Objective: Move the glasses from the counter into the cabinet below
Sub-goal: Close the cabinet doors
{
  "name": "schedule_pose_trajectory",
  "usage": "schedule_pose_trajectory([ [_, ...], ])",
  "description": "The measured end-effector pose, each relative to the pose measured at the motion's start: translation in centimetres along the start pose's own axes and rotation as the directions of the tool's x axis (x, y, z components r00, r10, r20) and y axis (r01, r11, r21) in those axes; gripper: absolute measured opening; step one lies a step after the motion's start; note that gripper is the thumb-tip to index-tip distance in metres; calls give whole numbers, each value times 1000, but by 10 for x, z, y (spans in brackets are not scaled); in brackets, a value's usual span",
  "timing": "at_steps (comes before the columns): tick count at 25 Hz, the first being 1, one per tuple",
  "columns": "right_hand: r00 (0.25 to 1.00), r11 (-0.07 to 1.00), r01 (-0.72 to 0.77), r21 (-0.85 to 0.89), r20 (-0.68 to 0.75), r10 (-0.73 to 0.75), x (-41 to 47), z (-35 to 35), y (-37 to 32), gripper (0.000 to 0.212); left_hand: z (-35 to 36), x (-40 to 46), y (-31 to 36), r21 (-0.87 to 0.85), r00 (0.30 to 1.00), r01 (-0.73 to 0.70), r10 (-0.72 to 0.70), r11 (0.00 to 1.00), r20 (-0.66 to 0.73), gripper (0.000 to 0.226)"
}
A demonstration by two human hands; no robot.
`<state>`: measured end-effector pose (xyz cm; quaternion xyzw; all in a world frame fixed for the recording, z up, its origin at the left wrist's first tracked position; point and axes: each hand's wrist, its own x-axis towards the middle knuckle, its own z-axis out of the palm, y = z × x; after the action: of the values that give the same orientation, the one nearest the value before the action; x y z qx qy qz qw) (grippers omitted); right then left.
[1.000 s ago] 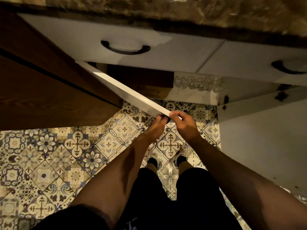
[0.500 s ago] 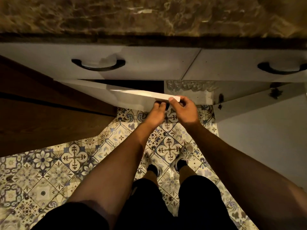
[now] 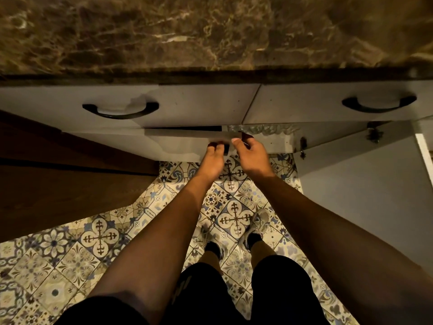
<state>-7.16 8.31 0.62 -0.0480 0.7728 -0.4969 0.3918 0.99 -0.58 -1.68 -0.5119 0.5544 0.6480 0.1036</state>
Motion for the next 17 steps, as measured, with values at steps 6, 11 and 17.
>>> schedule_pose_trajectory([
  [6,1000,999,-6,-45,-31,4,-12,-11,12,42,8,-10,-5,43,995,-71,74,997,-60,40],
  [11,993,995,-33,-92,-112,22,-48,-48,49,44,32,-37,-27,216,993,-116,113,969,28,34],
  [17,929,967,1,-254,-358,-95,-108,-125,96,42,113,-60,-29,376,971,-215,156,901,182,38],
])
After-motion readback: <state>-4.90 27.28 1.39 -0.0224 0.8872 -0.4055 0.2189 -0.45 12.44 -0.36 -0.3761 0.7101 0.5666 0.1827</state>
